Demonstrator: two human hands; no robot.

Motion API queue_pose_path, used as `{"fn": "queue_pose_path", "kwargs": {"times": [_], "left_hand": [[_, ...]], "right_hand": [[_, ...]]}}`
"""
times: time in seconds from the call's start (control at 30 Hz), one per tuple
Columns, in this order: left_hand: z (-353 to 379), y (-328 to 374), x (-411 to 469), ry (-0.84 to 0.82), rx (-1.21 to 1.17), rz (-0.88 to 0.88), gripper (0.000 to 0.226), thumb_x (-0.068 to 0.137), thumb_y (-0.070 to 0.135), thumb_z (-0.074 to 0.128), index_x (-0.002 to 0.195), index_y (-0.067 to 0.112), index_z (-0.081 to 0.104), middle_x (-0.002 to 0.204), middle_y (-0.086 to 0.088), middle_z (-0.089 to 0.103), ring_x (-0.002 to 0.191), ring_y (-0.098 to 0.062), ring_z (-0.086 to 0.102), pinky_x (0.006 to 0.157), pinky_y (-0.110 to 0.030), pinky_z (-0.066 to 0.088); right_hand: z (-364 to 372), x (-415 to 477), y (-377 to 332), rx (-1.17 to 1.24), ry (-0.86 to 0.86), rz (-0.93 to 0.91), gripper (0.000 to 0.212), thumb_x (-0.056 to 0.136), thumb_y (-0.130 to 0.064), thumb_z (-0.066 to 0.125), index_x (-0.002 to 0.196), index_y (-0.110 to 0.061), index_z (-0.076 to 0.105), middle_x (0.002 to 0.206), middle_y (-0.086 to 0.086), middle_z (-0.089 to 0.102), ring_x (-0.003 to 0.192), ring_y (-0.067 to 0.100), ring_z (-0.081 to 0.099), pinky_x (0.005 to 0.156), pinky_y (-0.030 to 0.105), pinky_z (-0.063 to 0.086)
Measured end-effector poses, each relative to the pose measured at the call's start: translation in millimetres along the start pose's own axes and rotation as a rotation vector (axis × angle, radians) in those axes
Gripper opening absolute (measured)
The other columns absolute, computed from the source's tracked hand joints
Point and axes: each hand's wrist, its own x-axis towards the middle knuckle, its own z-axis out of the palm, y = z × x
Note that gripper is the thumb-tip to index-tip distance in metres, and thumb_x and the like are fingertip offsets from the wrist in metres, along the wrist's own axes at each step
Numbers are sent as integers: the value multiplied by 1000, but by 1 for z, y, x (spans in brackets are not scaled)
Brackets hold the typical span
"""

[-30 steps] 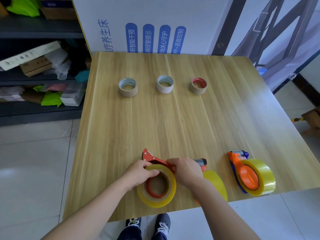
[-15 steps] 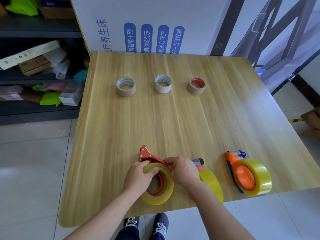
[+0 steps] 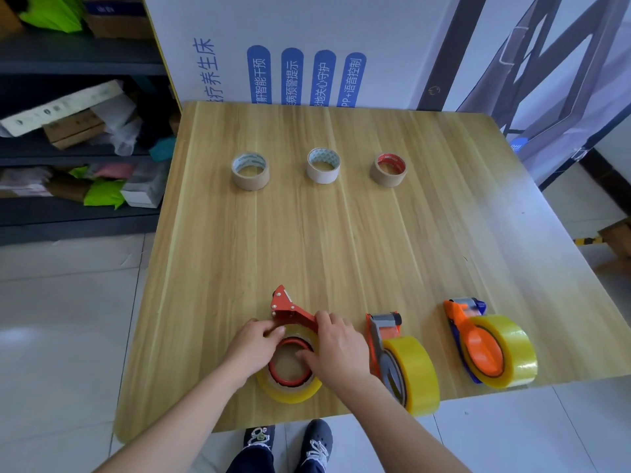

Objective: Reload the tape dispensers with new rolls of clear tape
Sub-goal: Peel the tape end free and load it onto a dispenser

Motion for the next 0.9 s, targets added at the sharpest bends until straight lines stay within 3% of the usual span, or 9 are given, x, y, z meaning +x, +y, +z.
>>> {"fn": "queue_pose_path", "kwargs": {"times": [0.17,0.3,0.4,0.5,0.57,0.63,0.77,0.9], "left_hand": [[-18,-3,-5,4,-357,-27,24,100,33,45,107,23,66,114,2,66,108,-17,58,93,-31,45],[-35,5,-15,104,-705,-55,37,99,34,47,133,20,53,131,3,56,119,-15,51,105,-35,38],[-50,19,-33,-175,-1064,-93,46,96,47,43,124,15,60,111,-10,70,106,-28,63,97,-44,46],[-65,29,-51,-409,-1241,52,69,79,62,57,124,11,62,123,-22,63,116,-39,59,99,-53,44],[-78,30,-57,-558,-1220,280,93,62,61,76,138,14,49,137,-22,52,128,-40,48,105,-59,37],[-89,35,-60,-596,-1064,449,106,55,49,87,145,23,37,143,-17,47,131,-38,45,104,-58,39],[-109,59,-70,-356,-967,496,99,52,19,88,139,32,42,126,-15,57,117,-33,58,86,-44,54],[-123,75,-81,-236,-879,602,96,53,21,80,138,38,40,125,-14,58,115,-31,59,86,-44,55]], "right_hand": [[8,7,-7,3,-6,52,20,86,-18,55,104,-20,45,96,1,62,79,23,58,62,34,51],[0,9,-3,278,-36,50,26,77,-30,61,101,-23,54,84,-3,67,75,19,64,62,36,55],[-19,7,-7,702,-93,41,29,72,-29,72,99,-27,62,89,-4,72,80,15,69,74,40,59],[-43,4,-17,1097,-191,13,36,79,-11,75,104,-31,58,103,2,72,91,19,71,77,37,61],[-55,3,-23,1213,-191,2,46,79,-13,75,117,-28,55,109,5,71,95,22,71,74,36,60],[-64,3,-32,1271,-152,-26,55,74,-19,75,124,-29,54,112,4,71,97,22,70,70,35,59],[-88,-2,-47,1291,-38,-119,62,73,-12,77,127,-33,56,112,1,69,98,17,69,77,41,60],[-113,-7,-57,1200,58,-216,63,70,-22,80,127,-37,57,114,-7,70,103,11,67,87,37,57]]}}
